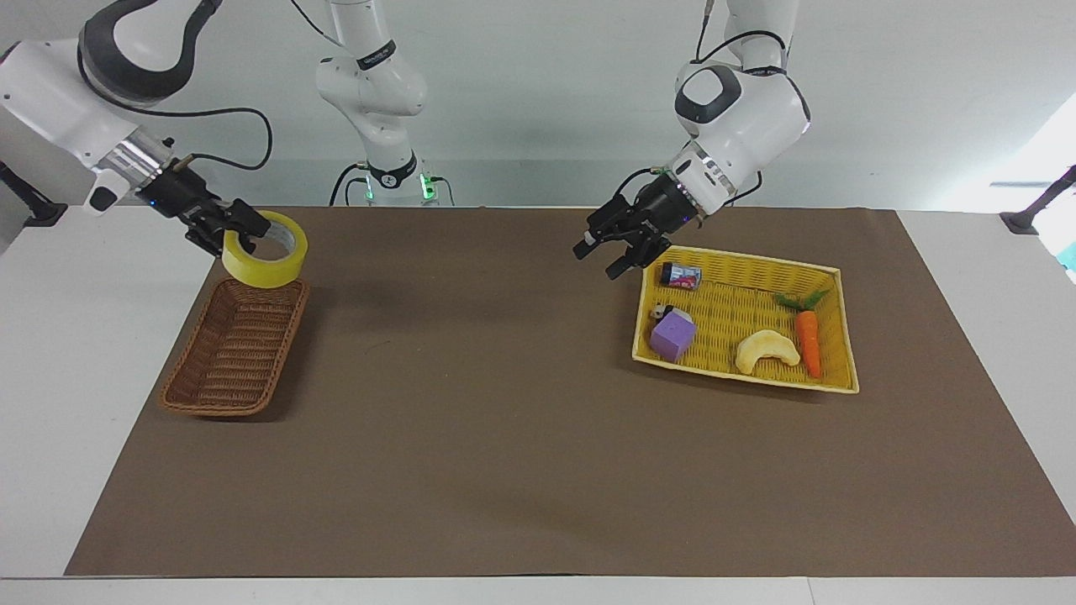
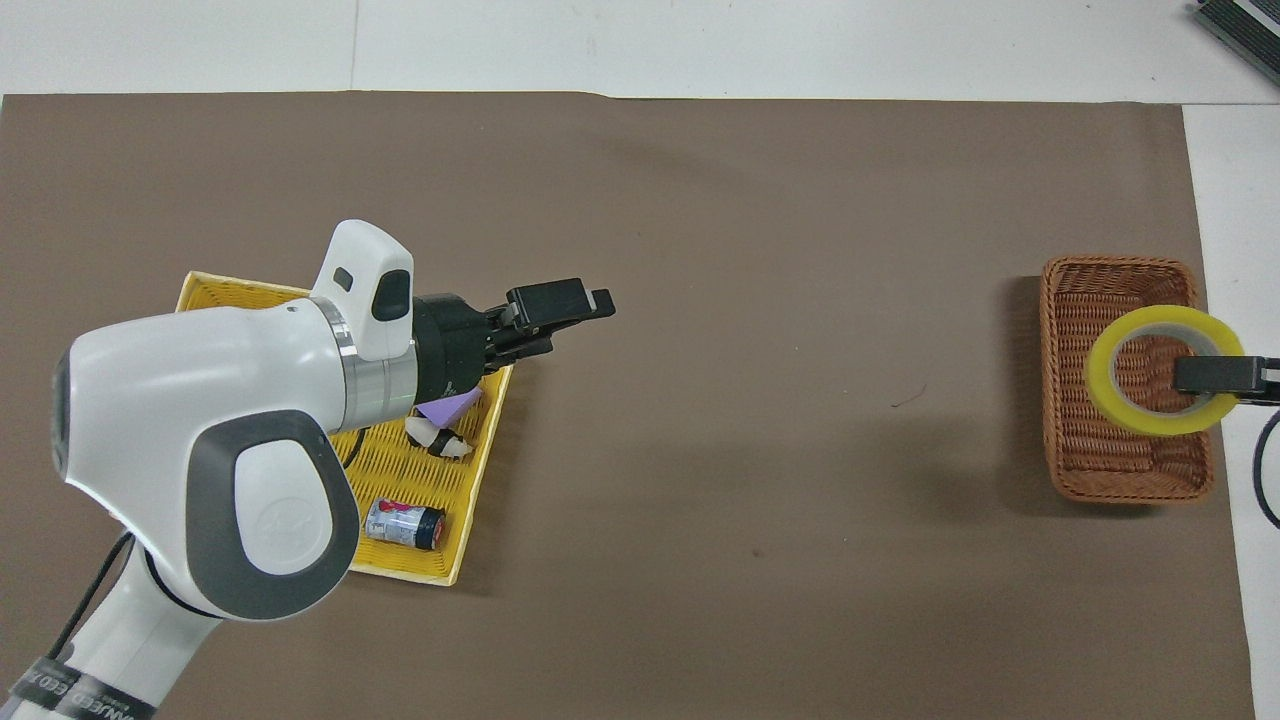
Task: Move tape to another basket
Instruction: 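Carry the tape with the right gripper into the wicker basket while the left gripper withdraws, then open the right gripper over the wicker basket while the left gripper retracts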
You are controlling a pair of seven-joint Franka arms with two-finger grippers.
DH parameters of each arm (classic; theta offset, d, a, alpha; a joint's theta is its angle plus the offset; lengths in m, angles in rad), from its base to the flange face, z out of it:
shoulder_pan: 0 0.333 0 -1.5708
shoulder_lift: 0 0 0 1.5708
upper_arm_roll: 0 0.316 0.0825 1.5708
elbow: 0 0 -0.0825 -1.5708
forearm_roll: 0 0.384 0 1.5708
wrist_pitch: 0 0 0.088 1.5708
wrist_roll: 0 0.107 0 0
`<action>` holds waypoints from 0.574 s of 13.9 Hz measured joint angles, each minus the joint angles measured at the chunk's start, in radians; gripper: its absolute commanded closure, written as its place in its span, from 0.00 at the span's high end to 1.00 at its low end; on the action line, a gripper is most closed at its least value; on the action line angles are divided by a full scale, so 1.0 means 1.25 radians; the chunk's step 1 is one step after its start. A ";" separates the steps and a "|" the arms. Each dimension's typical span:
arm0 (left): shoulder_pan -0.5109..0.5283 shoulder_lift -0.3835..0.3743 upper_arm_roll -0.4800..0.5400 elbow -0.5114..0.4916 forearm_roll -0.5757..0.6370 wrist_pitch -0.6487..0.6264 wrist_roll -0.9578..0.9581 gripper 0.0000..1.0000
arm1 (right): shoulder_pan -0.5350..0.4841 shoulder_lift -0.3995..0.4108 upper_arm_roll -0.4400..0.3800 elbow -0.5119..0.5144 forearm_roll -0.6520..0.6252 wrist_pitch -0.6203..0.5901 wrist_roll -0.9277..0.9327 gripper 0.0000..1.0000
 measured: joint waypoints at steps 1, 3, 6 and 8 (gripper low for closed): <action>0.013 0.000 0.000 0.000 0.004 -0.005 0.000 1.00 | -0.017 0.035 -0.001 0.008 -0.007 0.020 -0.033 0.00; 0.048 0.001 0.001 0.000 0.026 -0.024 0.001 1.00 | -0.034 0.080 -0.001 0.019 -0.030 0.038 -0.050 0.00; 0.102 0.001 0.001 0.005 0.189 -0.066 0.004 1.00 | -0.050 0.148 -0.001 0.025 -0.029 0.088 -0.052 0.00; 0.126 0.000 0.001 0.016 0.283 -0.074 0.004 1.00 | -0.054 0.192 -0.001 0.029 -0.011 0.107 -0.070 0.00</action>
